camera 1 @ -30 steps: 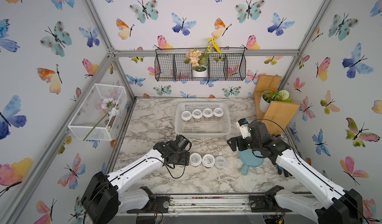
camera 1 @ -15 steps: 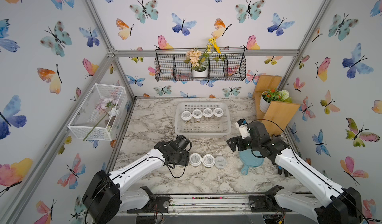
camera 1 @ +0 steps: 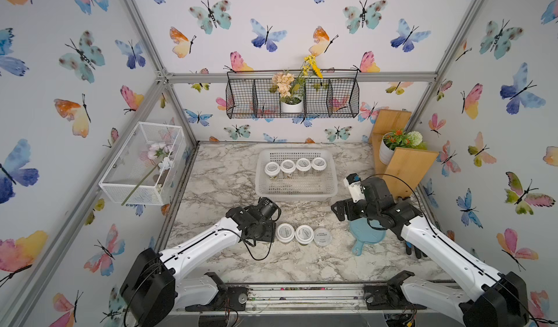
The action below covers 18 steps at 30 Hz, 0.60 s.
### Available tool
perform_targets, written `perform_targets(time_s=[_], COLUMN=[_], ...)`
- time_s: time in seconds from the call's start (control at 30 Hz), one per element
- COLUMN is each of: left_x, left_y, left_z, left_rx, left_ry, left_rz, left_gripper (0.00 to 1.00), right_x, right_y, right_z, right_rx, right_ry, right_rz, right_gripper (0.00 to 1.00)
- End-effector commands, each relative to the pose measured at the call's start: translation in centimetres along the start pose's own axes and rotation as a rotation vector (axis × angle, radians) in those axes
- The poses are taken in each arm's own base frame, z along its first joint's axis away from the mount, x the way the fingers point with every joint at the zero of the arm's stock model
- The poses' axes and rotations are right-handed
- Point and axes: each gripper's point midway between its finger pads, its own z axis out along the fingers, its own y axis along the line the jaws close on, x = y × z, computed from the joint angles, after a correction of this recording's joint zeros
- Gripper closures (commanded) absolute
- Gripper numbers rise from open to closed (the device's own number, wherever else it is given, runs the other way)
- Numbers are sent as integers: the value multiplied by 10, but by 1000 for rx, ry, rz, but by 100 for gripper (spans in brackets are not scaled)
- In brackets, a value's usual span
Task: Put the yogurt in the basket
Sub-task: Pick up the yogurt from the center of the board.
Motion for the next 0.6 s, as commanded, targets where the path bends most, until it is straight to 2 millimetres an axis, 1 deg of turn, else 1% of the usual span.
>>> perform_targets(time_s=[0.0, 0.13, 0.23, 0.33, 0.5, 0.57], left_x=[5, 3, -4, -16, -41, -50], left_y=[-2, 1, 0, -3, -18, -21], left_z=[-1, -8, -21, -37, -64, -70], left_rx=[-1, -32, -32, -32, 1, -1], left_ry=[31, 26, 5, -22, -70, -79], left_rz=[20, 27, 34, 44, 70, 84], left_gripper=[35, 36, 36, 36, 36, 36], right_x=[3, 4, 4, 5, 6, 7], right_y=[-1, -1, -1, -1, -1, -2], right_z=[2, 3, 4, 5, 7, 7], right_rx=[11, 11, 11, 10, 12, 14], right_ry=[9, 13, 15, 20, 27, 30], right_rz=[0, 0, 0, 0, 1, 1], right_gripper=[3, 2, 2, 2, 3, 3])
